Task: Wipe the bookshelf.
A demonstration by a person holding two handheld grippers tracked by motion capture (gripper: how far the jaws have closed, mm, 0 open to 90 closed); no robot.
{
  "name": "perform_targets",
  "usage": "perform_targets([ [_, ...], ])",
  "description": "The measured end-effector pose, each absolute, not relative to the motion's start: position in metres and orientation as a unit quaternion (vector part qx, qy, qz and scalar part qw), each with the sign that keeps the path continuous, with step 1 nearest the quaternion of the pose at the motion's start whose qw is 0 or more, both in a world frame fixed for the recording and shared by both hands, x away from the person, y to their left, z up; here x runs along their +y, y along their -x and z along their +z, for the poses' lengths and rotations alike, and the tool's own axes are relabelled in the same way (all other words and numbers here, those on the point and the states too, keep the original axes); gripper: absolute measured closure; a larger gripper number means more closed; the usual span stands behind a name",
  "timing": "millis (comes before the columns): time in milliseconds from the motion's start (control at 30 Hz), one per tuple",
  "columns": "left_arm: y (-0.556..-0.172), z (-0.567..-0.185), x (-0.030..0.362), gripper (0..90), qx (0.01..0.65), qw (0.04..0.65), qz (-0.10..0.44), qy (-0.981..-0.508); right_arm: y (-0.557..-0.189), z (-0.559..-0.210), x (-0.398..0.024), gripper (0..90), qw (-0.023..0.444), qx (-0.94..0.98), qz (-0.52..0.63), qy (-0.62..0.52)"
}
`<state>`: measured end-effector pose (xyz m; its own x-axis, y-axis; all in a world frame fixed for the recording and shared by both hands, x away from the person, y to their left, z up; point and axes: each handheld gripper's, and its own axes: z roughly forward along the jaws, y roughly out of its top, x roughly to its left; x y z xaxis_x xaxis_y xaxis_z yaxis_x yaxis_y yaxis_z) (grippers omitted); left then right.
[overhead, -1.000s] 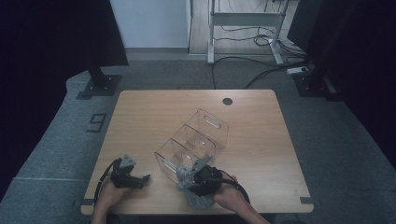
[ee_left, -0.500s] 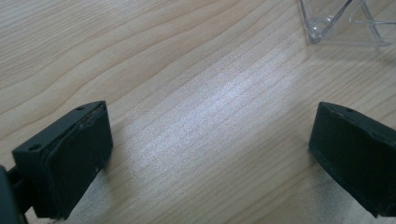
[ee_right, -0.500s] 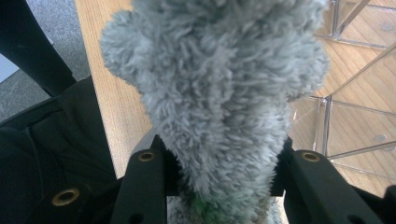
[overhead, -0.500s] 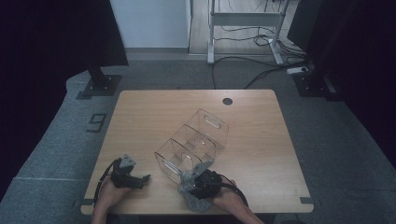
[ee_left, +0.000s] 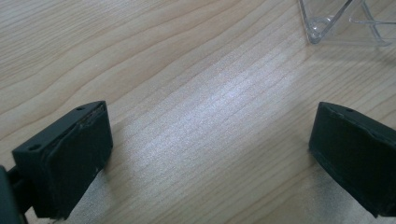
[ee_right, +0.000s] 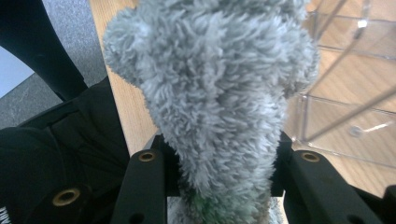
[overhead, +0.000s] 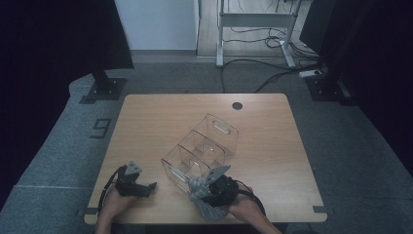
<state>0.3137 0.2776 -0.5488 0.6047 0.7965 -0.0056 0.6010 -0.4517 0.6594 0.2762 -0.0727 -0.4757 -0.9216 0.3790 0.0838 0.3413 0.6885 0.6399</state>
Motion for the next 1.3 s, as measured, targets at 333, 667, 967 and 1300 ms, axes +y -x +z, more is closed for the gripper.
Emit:
perform_targets([
  [333, -0.314, -0.549, 0.278, 0.0, 0.417, 0.316, 0.154, -0.838, -0.278, -0.445, -0.107, 61.7, 0.041, 0.905, 0.361, -0.222],
  [667, -0.314, -0.549, 0.278, 0.0, 0.417, 0.316, 0.154, -0.838, -0.295, -0.431, -0.160, 61.7, 0.074, 0.886, 0.361, -0.282],
  [967, -0.314, -0.549, 0.278, 0.0, 0.417, 0.317, 0.154, -0.838, -0.310, -0.426, -0.210, 61.7, 0.115, 0.868, 0.344, -0.340],
  [1300, -0.314, -0.549, 0.277, 0.0, 0.418, 0.316, 0.156, -0.838, -0.322, -0.430, -0.260, 61.6, 0.155, 0.844, 0.322, -0.401],
])
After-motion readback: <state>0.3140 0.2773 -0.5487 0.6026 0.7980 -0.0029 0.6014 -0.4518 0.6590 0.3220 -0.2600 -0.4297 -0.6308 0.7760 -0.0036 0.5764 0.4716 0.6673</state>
